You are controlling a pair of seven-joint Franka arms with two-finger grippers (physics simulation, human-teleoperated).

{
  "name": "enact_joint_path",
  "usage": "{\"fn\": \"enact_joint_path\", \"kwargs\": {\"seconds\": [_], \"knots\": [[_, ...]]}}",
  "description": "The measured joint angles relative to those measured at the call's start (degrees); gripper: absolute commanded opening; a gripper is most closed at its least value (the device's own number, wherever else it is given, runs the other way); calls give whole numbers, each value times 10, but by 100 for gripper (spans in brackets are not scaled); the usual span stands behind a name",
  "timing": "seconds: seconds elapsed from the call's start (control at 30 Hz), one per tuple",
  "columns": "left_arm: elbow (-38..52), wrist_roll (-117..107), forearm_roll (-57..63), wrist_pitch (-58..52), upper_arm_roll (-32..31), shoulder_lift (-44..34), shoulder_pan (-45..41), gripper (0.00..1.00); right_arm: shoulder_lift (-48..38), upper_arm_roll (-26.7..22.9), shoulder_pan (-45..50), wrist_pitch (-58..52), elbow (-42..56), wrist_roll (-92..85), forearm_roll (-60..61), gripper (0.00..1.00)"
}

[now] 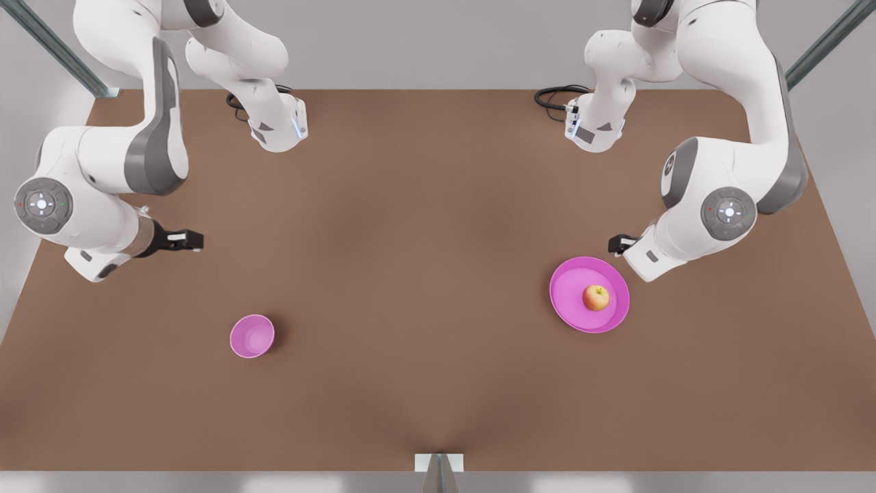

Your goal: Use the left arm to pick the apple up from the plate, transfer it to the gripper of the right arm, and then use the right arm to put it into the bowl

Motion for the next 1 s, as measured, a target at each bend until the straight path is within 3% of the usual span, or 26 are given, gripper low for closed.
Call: {"fn": "enact_joint_path", "kwargs": {"seconds": [0.07,0.17,0.27,0.43,0.63,1.0], "knots": [[-2,1,0,2,0,0,0,100,0,0,0,5,0,1,5,100],[-76,2,-2,52,1,26,-1,100,0,0,-1,10,0,1,10,100],[-181,3,-19,178,2,74,1,100,1,-1,-2,13,-1,2,12,100],[-254,15,-70,344,5,102,13,100,2,-1,-2,16,-2,2,13,100],[-291,30,-83,429,11,107,18,100,4,-1,-2,17,-3,2,13,100],[-321,14,-83,480,23,114,15,100,8,-1,-3,20,-2,1,13,100]]}}
